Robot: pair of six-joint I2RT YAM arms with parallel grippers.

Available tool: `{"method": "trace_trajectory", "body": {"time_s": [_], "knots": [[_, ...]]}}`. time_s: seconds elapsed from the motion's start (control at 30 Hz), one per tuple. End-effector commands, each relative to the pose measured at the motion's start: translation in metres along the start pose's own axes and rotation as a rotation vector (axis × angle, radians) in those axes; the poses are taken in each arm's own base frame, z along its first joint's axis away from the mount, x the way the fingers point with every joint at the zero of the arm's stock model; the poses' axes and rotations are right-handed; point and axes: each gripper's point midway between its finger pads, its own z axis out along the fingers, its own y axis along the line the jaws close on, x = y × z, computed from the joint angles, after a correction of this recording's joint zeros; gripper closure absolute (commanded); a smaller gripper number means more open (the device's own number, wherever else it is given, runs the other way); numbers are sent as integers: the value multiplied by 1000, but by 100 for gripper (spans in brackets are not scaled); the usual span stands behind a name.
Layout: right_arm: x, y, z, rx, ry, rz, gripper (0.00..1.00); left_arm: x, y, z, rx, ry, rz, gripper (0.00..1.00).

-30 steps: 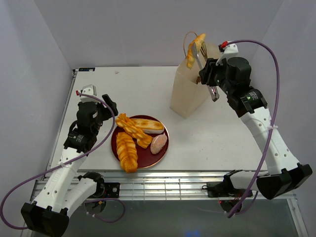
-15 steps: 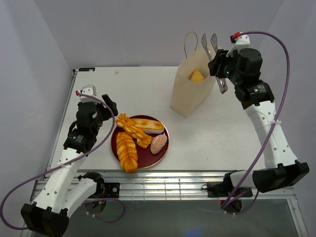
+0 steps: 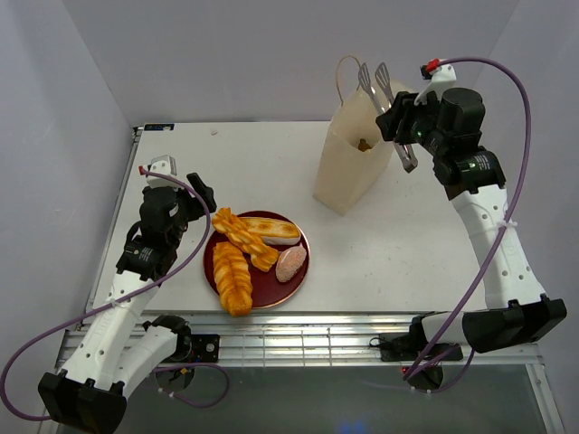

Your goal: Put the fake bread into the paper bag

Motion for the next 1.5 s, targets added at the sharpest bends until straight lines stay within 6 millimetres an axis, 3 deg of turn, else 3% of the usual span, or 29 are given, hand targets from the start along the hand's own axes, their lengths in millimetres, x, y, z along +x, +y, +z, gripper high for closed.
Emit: {"method": "trace_trajectory", "body": {"time_s": [0.0,0.17,0.33,0.57,0.77,0.97,1.17,1.4,1.47], "knots": [[-38,29,-29,-133,-123,-36,47,-6,-5,-3,24,-24,-7,11],[-33,53,-44,-257,-111,-14,46,-5,-4,-3,20,-22,-4,11],[-11,82,-54,-375,-77,11,46,-6,-2,-3,7,-27,-1,11],[37,145,-65,-503,31,-68,44,-5,3,-2,-17,-28,5,10],[79,172,-81,-599,105,-88,43,-4,6,-1,-32,-28,8,10],[152,179,-89,-619,265,-121,42,-5,5,-1,-27,-29,9,8],[214,164,-106,-593,388,-144,42,-3,5,1,-28,-21,13,2],[259,145,-126,-540,501,-121,41,-2,5,1,-28,-17,14,3],[263,141,-129,-517,514,-99,41,-2,5,1,-28,-17,14,5]]}}
